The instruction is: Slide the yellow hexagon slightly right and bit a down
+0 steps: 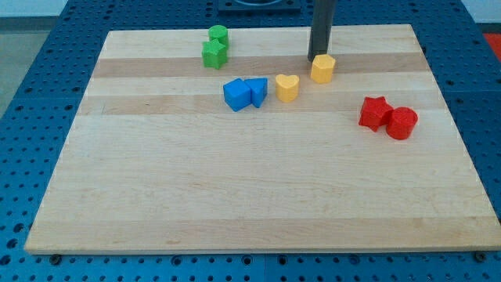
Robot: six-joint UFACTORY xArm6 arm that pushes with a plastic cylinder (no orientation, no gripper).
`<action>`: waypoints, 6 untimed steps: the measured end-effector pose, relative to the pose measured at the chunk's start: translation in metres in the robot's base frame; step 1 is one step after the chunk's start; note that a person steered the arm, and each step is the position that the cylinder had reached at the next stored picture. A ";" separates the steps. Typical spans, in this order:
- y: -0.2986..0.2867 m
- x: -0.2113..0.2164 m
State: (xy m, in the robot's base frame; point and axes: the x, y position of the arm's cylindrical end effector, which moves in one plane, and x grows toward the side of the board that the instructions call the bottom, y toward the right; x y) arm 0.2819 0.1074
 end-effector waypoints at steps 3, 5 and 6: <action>0.008 0.020; 0.006 0.047; 0.006 0.054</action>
State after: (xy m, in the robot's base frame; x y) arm 0.3364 0.1130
